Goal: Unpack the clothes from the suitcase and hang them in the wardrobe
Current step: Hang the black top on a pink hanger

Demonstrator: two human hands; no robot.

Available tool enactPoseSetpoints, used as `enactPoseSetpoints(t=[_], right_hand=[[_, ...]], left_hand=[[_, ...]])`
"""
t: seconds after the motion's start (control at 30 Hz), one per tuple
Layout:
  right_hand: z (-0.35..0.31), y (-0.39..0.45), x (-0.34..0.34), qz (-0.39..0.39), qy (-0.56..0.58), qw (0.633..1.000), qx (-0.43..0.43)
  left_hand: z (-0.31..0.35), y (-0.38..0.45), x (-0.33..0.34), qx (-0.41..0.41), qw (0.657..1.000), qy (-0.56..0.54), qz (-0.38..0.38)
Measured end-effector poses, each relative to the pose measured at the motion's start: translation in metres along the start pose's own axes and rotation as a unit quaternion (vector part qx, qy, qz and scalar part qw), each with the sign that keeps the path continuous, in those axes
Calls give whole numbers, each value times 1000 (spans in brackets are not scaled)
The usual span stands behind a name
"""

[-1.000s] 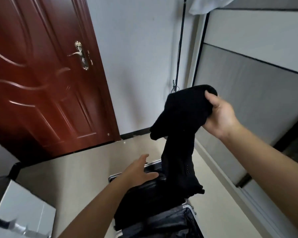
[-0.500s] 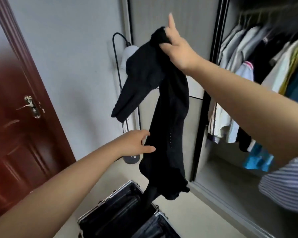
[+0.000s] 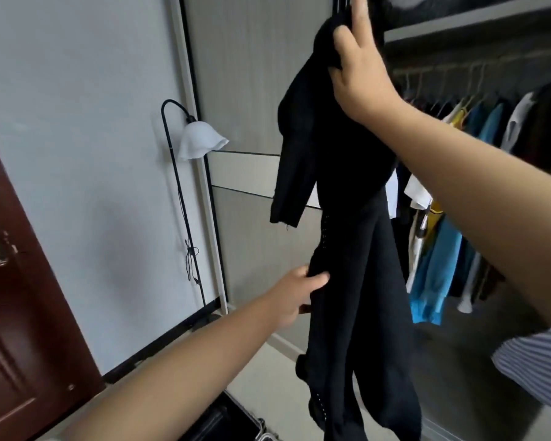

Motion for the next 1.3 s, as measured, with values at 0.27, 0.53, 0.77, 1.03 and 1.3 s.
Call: enactPoseSetpoints(t=[0.27, 0.53, 0.77, 1.03, 1.3], right_hand=[[127, -97, -30, -178, -191, 875, 407], [98, -168, 1, -359, 382, 739, 424], [87, -145, 16, -181, 447, 734, 478], [90, -106, -12, -50, 521, 733, 433], [140, -109, -63, 26, 504, 742, 441]], left_hand=[[96, 34, -26, 215, 943, 74, 245], [163, 73, 37, 315, 905, 219, 184], [160, 67, 21, 301, 907, 221, 193], [108, 43, 10, 265, 847, 450, 97], [98, 78, 44, 336, 820, 427, 177]])
Point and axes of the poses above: each hand's wrist, its own y-axis towards the middle knuckle, its own x-axis out of the palm, z = x × y, the point moved 3 cm from there along y, towards the middle knuckle, and after that the axes turned 5 degrees about x, right-handed, at the moved point
